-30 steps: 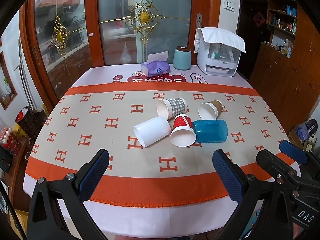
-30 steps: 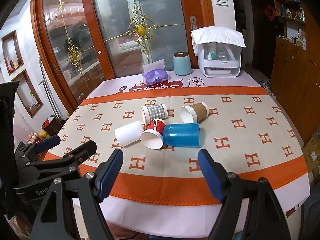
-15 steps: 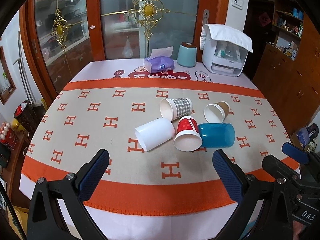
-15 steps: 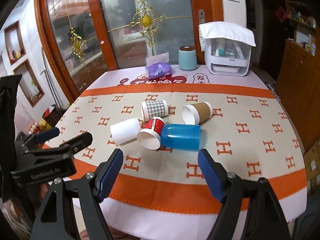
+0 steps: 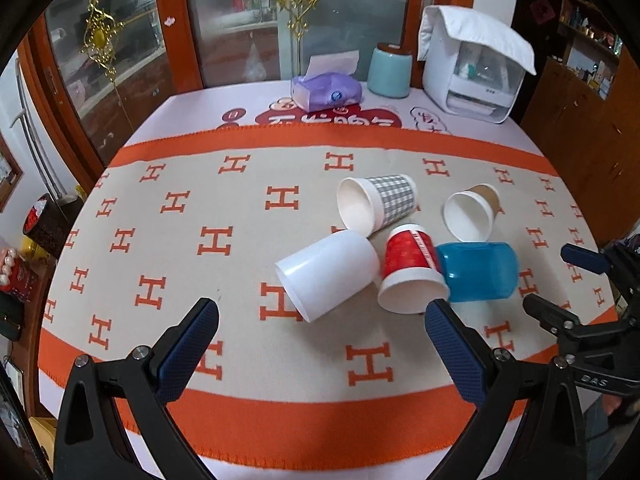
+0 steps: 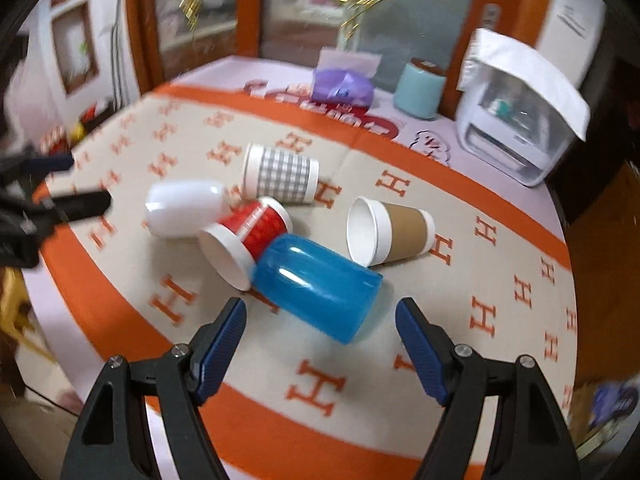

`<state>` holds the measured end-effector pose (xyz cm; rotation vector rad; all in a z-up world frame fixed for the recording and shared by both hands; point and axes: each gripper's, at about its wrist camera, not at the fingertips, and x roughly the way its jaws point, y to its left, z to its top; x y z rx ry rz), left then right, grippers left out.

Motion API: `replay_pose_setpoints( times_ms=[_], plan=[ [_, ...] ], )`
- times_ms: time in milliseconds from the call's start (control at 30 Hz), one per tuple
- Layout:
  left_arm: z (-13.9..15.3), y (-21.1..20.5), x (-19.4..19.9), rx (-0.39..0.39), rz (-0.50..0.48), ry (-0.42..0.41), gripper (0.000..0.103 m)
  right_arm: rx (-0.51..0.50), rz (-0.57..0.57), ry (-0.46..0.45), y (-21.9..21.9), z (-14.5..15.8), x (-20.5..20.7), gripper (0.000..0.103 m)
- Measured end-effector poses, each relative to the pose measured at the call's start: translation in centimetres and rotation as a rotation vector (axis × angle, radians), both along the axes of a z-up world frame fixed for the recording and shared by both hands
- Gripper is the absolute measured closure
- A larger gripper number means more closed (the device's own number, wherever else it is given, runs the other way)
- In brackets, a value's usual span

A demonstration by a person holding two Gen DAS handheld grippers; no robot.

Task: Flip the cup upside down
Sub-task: 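Reach the right tool to the blue plastic cup and close around it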

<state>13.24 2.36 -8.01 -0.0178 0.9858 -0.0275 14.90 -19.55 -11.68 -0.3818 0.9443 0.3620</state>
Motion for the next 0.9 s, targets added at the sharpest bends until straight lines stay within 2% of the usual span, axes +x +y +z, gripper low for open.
replay_pose_setpoints(
  times_ms=[400,700,900],
  plan=[
    [-4.3,0.1,2.9,-0.027,-0.017,0.088,0.001,-0.29,0.248,0.071,3.5,-5.0,3.6,0.026],
    [-6.0,0.5,3.4,-0.041,-0.024,0.12,0.001,-0.423,0.382,0.107,6.0,-7.0,4.3,0.026],
    [-6.2,0.6,3.4,-0.064,-0.031,0.127,0.001,-0.488,0.403,0.117,6.7,-7.6,4.8,0.026]
  ],
)
